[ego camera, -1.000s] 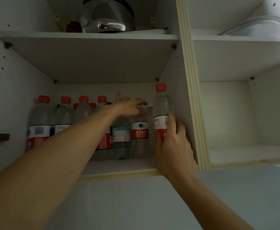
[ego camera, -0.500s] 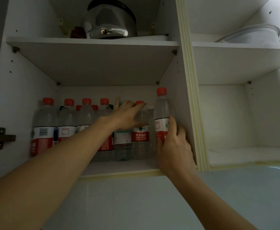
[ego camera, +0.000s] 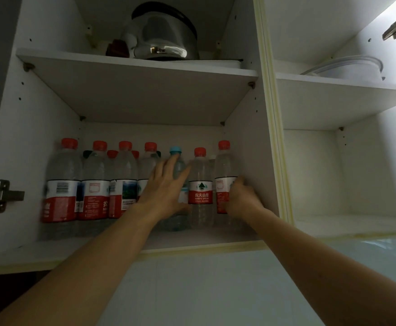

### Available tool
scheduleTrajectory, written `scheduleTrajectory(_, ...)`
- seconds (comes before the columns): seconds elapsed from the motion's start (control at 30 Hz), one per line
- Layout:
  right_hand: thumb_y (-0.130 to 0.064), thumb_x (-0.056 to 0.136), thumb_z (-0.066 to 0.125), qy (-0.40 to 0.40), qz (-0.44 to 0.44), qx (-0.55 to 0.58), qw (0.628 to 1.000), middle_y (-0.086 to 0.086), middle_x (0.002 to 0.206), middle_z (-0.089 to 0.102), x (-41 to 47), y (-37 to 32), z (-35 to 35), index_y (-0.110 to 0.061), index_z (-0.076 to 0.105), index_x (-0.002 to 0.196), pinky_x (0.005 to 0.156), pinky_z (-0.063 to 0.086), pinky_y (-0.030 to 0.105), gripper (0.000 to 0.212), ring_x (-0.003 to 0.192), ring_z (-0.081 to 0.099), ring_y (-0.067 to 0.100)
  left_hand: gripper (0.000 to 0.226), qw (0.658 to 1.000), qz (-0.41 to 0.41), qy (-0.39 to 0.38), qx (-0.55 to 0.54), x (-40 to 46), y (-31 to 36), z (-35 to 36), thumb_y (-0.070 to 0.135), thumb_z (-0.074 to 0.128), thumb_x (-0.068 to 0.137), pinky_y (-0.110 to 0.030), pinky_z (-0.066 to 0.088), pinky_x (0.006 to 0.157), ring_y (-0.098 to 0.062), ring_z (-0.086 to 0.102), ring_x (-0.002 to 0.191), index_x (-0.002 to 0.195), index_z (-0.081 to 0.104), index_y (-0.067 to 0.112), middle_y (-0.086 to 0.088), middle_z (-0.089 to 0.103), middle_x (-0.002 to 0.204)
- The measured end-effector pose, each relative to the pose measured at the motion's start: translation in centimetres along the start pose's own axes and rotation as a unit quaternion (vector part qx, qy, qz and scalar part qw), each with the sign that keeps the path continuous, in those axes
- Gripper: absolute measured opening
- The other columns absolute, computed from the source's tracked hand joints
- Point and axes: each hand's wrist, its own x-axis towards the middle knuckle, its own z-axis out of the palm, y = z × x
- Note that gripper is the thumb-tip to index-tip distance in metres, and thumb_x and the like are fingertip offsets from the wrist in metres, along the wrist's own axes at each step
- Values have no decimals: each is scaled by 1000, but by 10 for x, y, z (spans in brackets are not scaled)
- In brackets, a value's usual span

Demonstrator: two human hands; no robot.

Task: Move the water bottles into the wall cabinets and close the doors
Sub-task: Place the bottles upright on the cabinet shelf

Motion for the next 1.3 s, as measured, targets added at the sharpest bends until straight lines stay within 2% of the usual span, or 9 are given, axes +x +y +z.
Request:
scheduleTrajectory(0.17, -19, 92, 71, -2, -7, 3, 1000, 18, 133, 56, 9, -2, 10, -6, 31, 140, 98, 53, 46, 64, 118, 61, 35, 126, 1000, 7, 14, 14, 0, 4, 2, 58, 84, 69, -55, 20, 120, -32, -8, 151, 161, 4, 28, -6, -13, 164)
scheduleTrajectory(0.33, -22, 91, 74, 16, -17, -5, 1000, 18, 132, 58, 8, -2, 17, -7, 35, 136, 96, 52, 45, 61, 118, 61, 36, 125, 999, 8, 28, 46, -1, 7, 3, 60, 83, 68, -54, 23, 119, -38, 0, 151, 161, 8, 22, -15, -4, 165)
scheduleTrajectory(0.47, -27, 90, 74, 39, -26, -11, 999, 17, 127, 60, 6, -1, 18, -9, 39, 133, 91, 54, 44, 57, 112, 63, 35, 129, 999, 5, 25, 47, 0, 7, 5, 64, 82, 67, -55, 24, 119, -37, -1, 151, 161, 4, 25, -13, -5, 165)
scheduleTrajectory(0.57, -27, 91, 73, 37, -25, -1, 999, 16, 127, 61, 4, 1, 18, -10, 38, 135, 91, 55, 44, 58, 111, 64, 35, 135, 999, 6, 16, 41, 0, 6, 7, 70, 80, 63, -56, 18, 120, -38, -7, 152, 159, -6, 30, -12, -10, 165)
scheduleTrajectory(0.7, -22, 90, 74, 8, -23, 4, 1000, 16, 129, 59, 2, 5, 18, -13, 30, 142, 99, 52, 49, 69, 115, 62, 34, 140, 998, 23, 7, 63, 2, 9, 11, 75, 78, 61, -58, 8, 118, -39, -17, 152, 156, -16, 34, -7, -29, 162)
scheduleTrajectory(0.83, -13, 90, 72, 7, -30, -15, 999, 17, 133, 57, 3, 8, 19, -14, 25, 146, 102, 51, 49, 73, 119, 60, 34, 137, 994, 39, 16, 97, 5, 17, 17, 78, 73, 64, -55, -4, 108, -40, -23, 150, 155, -21, 35, -9, -36, 159)
scheduleTrajectory(1.0, -13, 89, 74, 19, -38, -18, 999, 17, 133, 57, 6, 11, 23, -15, 26, 145, 101, 52, 49, 74, 119, 61, 34, 128, 992, 37, 13, 117, 7, 18, 21, 83, 63, 69, -54, -15, 109, -41, -24, 149, 158, -14, 35, -13, -30, 162)
scheduleTrajectory(1.17, -16, 88, 76, 24, -42, -30, 998, 18, 133, 57, 7, 9, 24, -14, 26, 144, 100, 53, 49, 75, 118, 61, 35, 125, 991, 28, 6, 133, 6, 24, 19, 83, 62, 70, -57, -11, 118, -44, -20, 150, 159, -9, 32, -15, -23, 164)
scheduleTrajectory(1.3, -19, 88, 76, 24, -39, -31, 998, 18, 133, 57, 6, 8, 24, -14, 25, 144, 100, 53, 50, 76, 117, 61, 36, 123, 989, 35, -2, 143, 4, 19, 19, 87, 54, 73, -53, -22, 111, -41, -25, 149, 158, -17, 32, -15, -24, 164)
